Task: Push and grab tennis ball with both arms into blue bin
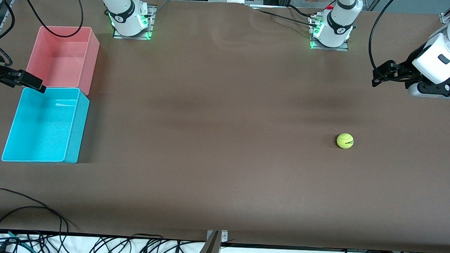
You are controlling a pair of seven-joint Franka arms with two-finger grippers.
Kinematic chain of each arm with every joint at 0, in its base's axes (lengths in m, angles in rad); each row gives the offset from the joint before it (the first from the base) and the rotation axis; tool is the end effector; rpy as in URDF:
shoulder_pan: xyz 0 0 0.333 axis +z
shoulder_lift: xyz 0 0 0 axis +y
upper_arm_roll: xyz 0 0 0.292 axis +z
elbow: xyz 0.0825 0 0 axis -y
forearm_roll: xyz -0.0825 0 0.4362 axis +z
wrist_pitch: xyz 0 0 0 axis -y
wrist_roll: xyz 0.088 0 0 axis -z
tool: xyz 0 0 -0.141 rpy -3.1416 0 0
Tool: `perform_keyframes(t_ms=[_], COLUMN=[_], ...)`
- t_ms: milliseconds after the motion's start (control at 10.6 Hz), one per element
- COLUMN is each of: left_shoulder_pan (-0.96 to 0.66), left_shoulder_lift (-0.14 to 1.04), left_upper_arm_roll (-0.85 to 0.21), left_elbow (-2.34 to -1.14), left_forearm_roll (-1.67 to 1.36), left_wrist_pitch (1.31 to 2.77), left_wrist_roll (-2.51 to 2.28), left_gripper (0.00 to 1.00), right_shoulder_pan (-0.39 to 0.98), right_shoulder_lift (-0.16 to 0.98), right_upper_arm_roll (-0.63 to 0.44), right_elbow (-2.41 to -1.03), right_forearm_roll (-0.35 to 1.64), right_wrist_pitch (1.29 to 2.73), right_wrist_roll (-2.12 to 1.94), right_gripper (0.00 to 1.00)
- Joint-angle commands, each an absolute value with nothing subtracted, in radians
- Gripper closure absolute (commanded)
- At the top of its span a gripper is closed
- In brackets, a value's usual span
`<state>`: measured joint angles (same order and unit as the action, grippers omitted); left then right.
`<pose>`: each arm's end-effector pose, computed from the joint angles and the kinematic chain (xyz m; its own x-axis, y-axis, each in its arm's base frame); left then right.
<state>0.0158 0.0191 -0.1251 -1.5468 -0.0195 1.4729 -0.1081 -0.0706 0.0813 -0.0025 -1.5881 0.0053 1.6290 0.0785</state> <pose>0.5945 -0.0676 0.5596 0.9955 -0.0028 -0.0945 -0.0017 -0.9999 0.0118 0.6287 -0.0453 0.5121 0.9877 -0.1513 -0.0407 -0.1515 -0.9885 -0.0019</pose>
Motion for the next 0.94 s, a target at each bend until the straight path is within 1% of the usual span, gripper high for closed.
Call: perform_keyframes(t_ms=[0, 845], left_shoulder_pan=[0.009, 0.018], left_shoulder_lift=[0.017, 0.017], left_upper_arm_roll=[-0.132, -0.124], left_elbow=[-1.531, -1.531], left_forearm_roll=[-0.026, -0.028], left_wrist_pitch=[1.456, 1.456], left_wrist_roll=[-0.110, -0.109], left_gripper=[0.00, 0.00], right_shoulder_pan=[-0.067, -0.066], right_shoulder_lift=[0.089, 0.087], right_upper_arm_roll=[-0.009, -0.008], right_elbow=[-1.562, -1.562], right_forearm_roll=[0.021, 0.020], right_wrist_pitch=[1.609, 1.609], right_wrist_roll=[0.084, 0.086], right_gripper=[0.00, 0.00])
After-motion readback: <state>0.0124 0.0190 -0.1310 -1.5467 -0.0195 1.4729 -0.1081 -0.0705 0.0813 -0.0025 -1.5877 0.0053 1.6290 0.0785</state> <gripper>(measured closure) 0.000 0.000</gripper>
